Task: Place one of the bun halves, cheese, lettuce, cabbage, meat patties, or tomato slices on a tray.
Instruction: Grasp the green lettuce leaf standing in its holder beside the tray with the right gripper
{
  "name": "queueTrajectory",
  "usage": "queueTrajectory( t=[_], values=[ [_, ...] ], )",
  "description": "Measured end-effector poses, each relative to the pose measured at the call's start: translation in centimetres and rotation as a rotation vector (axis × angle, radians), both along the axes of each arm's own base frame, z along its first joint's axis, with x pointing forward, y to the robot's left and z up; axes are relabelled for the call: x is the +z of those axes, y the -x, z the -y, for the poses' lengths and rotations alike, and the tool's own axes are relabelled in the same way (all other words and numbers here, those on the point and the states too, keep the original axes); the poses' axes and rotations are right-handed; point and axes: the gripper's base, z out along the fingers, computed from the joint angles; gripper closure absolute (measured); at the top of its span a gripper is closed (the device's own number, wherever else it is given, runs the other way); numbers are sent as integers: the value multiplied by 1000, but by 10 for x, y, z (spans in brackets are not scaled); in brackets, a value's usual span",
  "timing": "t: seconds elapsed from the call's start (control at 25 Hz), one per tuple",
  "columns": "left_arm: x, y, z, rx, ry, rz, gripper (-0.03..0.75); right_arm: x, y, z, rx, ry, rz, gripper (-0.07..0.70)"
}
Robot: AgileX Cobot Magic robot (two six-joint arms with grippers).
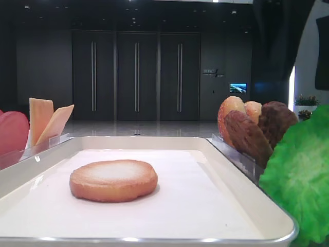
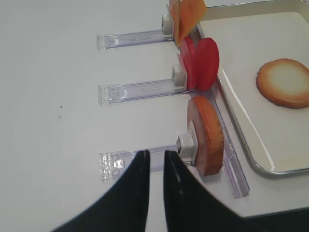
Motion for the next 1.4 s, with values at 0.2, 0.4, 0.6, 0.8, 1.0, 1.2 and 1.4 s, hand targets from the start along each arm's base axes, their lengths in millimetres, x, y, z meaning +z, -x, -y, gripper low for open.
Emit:
queueTrajectory(
  t=[0.2,0.4,0.6,0.8,1.0,1.2,1.4],
  values=[
    [0,0,0,0,0,0,639,-2,1,1,7,2,-1,234],
    [0,0,0,0,0,0,639,-2,0,0,15,-9,9,234],
    [0,0,0,0,0,0,639,-2,-1,-1,21,-12,16,234],
    [0,0,0,0,0,0,639,-8,-2,-2,28,3,2,234],
    [0,0,0,0,0,0,639,-14,-2,-1,30,15,-12,234],
    [0,0,0,0,0,0,639,-21,-1,0,27,20,-14,234],
    [0,0,0,0,0,0,640,-21,-2,-1,24,12,-5,244]
  ],
)
